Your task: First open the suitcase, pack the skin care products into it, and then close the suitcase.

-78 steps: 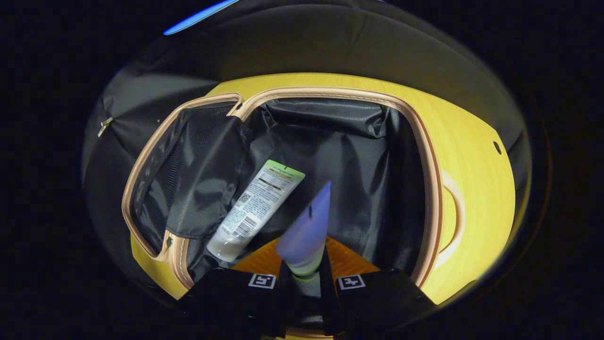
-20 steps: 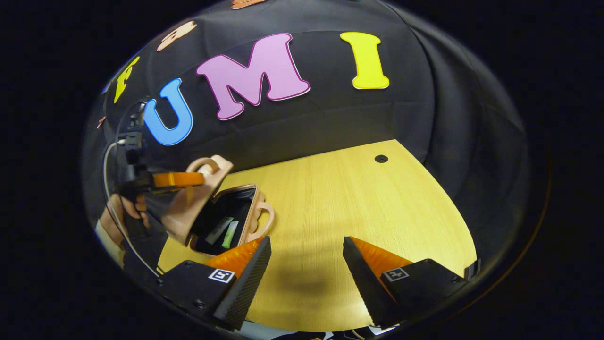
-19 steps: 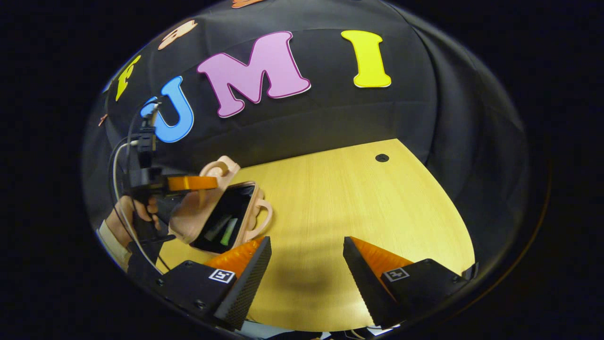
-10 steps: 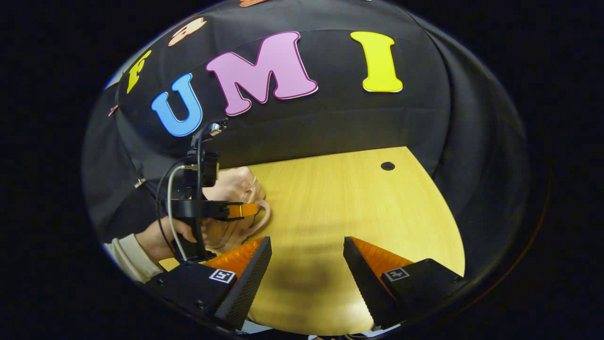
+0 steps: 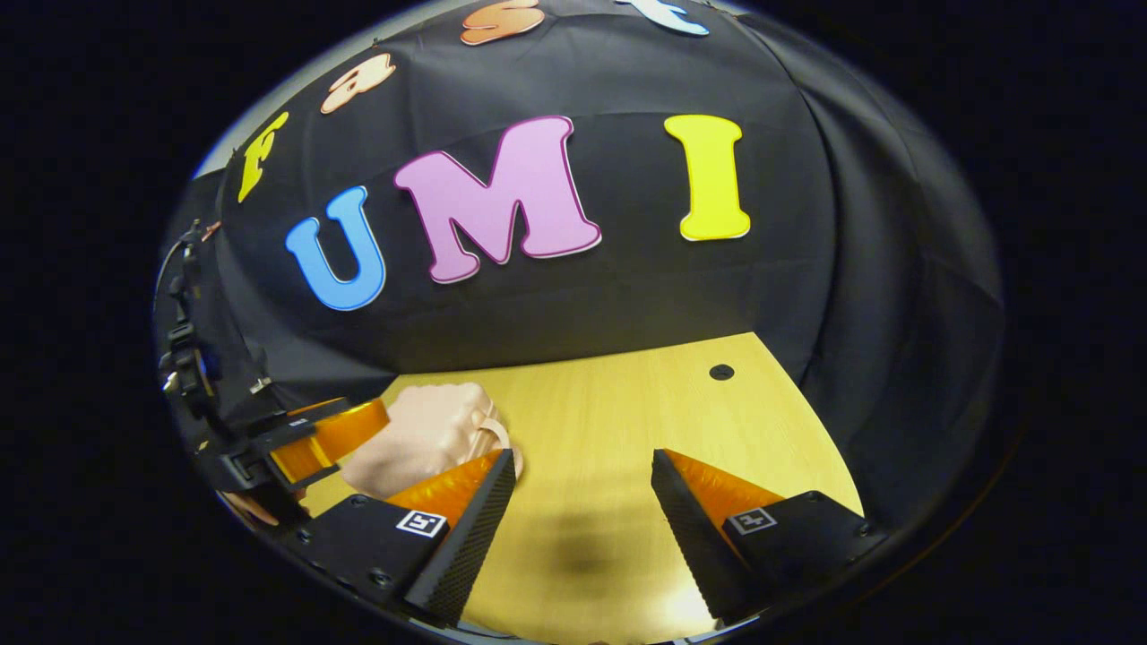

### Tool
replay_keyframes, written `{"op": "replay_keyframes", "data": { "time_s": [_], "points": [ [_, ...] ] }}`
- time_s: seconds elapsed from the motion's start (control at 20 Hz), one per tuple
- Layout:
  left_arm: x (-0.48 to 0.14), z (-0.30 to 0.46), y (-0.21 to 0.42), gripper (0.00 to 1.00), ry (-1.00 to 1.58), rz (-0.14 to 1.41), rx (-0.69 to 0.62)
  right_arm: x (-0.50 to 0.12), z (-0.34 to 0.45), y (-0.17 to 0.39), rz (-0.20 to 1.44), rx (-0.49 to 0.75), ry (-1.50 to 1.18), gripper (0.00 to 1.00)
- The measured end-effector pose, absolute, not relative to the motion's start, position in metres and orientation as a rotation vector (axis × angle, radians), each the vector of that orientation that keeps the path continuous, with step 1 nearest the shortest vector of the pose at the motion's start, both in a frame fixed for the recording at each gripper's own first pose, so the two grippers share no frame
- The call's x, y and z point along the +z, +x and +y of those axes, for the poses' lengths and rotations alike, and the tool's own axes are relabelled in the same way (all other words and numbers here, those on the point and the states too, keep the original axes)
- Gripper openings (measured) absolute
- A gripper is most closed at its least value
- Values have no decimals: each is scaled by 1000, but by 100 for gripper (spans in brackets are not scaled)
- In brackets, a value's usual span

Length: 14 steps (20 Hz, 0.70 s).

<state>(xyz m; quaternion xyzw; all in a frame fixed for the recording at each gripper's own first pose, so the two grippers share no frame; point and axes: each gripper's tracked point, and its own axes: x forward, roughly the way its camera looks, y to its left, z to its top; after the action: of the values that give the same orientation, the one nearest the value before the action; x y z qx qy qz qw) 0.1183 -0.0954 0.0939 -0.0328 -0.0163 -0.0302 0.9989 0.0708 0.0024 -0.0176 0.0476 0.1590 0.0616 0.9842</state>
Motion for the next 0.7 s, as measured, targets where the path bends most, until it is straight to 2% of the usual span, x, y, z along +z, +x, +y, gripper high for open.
{"op": "replay_keyframes", "data": {
  "time_s": [0.1, 0.25, 0.5, 0.7],
  "points": [
    [103, -78, 78, 96, -83, -89, 9, -21, 13, 50, 317, 124, 50, 97],
    [89, -68, 30, 96, -105, -146, 41, -31, 29, 13, 287, 108, 9, 97],
    [30, -58, -7, 96, -99, -60, -16, -70, 58, -34, 341, 105, 3, 97],
    [20, -44, -25, 96, -98, -55, 5, -76, 80, -58, 344, 136, -12, 97]
  ]
}}
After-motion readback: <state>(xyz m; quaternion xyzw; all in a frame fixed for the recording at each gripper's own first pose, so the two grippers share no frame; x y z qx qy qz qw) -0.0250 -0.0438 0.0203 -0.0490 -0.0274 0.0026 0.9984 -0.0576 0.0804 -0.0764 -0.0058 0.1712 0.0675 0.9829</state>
